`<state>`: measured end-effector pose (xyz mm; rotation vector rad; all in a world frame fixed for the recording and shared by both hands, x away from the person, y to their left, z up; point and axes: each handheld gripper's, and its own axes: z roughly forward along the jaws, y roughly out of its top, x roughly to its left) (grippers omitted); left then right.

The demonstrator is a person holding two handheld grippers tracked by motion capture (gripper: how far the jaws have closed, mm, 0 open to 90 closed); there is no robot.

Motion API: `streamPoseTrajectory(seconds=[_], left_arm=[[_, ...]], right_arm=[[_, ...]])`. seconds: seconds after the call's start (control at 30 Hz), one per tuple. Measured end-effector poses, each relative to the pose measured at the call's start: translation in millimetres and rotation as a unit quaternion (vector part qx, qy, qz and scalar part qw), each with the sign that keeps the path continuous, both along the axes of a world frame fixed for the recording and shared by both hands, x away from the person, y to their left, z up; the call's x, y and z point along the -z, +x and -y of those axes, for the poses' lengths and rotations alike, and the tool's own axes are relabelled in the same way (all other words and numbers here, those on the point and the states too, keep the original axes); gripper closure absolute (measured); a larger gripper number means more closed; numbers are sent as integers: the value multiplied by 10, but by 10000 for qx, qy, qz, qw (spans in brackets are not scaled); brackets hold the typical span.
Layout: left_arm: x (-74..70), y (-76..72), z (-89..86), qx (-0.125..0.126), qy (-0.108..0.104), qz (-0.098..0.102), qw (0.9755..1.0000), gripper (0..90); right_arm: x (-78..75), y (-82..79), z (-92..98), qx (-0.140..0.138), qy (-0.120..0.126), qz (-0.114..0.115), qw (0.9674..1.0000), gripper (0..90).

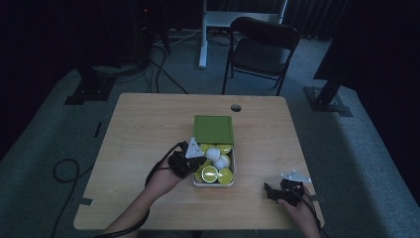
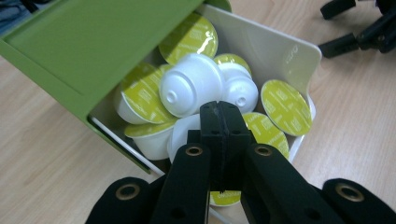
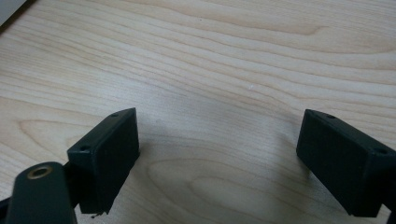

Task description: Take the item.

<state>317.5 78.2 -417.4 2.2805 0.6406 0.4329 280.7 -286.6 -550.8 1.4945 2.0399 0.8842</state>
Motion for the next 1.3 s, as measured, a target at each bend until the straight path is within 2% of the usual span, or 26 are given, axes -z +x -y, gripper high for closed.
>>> streamPoseTrajectory(seconds=[0.17, 0.7, 0.93, 1.3], left_arm=[[-69, -11, -7, 17, -6, 120, 9999, 900], [-339, -67, -112, 108, -340, 255, 9990, 900], [-456, -110, -154, 143, -384, 368, 9985, 900], [-531, -107, -306, 1, -431, 433, 9981, 900]], right_arm=[[0, 0, 0, -1, -3, -3, 10000, 125], [-1, -1, -1, 5, 3, -10, 10000, 125], [-1, -1, -1, 2, 1, -10, 10000, 125], [-1, 0, 0, 1, 0, -6, 10000, 125]])
